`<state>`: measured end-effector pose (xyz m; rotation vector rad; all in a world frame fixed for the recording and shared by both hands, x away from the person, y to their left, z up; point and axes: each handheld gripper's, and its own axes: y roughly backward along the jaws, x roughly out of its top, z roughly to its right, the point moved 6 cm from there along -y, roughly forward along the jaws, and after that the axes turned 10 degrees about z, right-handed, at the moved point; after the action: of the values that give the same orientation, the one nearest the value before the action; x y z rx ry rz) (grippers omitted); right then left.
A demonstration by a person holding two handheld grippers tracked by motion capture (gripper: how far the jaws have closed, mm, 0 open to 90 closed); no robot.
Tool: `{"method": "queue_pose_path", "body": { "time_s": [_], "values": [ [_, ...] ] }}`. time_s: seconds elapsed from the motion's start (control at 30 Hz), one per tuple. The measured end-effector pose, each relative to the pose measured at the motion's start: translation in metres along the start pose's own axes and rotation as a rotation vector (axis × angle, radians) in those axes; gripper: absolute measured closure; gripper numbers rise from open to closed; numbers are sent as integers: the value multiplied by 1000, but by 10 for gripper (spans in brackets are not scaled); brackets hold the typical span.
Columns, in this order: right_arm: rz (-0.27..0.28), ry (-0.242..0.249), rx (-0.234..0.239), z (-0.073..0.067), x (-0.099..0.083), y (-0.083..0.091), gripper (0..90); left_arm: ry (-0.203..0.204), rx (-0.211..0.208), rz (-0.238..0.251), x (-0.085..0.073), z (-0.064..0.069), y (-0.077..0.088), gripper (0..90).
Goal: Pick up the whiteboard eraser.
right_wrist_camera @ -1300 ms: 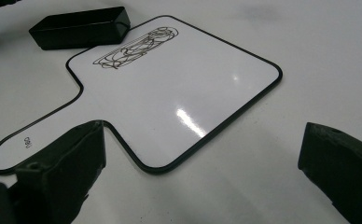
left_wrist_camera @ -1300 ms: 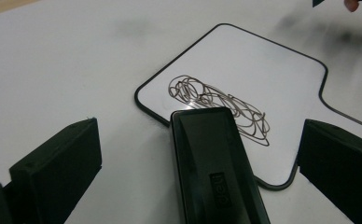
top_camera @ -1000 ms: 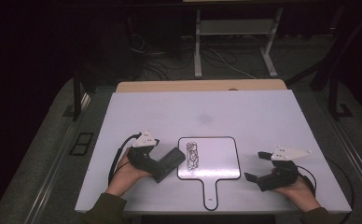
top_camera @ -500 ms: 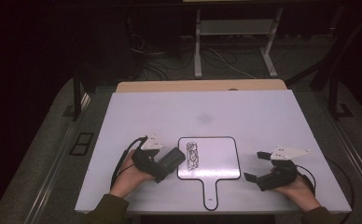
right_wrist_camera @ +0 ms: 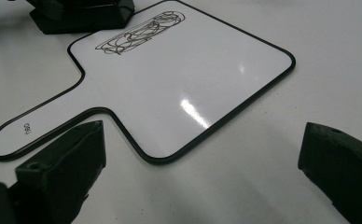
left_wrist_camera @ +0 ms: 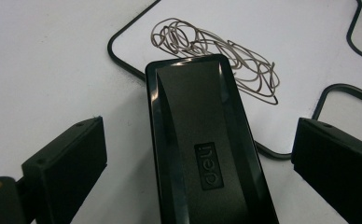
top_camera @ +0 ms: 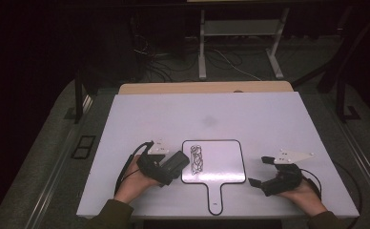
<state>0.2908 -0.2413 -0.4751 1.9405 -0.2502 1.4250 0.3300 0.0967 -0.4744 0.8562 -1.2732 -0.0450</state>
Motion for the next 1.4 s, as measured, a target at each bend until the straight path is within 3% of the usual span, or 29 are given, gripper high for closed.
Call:
{"method": "queue_pose_path", "body": {
  "time_s": [0.33, 0.5, 0.67, 0.93, 1.4],
  "values": [
    [-4, 0, -2, 0, 0, 0, 0, -10, 14, -47, -4, 2, -4, 108],
    [-6, 3, -5, 0, -1, -1, 0, 0, 17, -62, -5, 1, -5, 152],
    [-8, 5, -6, 1, -1, -1, 0, 36, 8, -65, -5, 1, -5, 228],
    [-8, 4, -5, 1, -1, -1, 0, 43, -7, -93, -7, 2, -6, 309],
    [-8, 4, -5, 1, -1, 0, 0, 48, 8, -119, -7, 2, -5, 357]
  ]
}}
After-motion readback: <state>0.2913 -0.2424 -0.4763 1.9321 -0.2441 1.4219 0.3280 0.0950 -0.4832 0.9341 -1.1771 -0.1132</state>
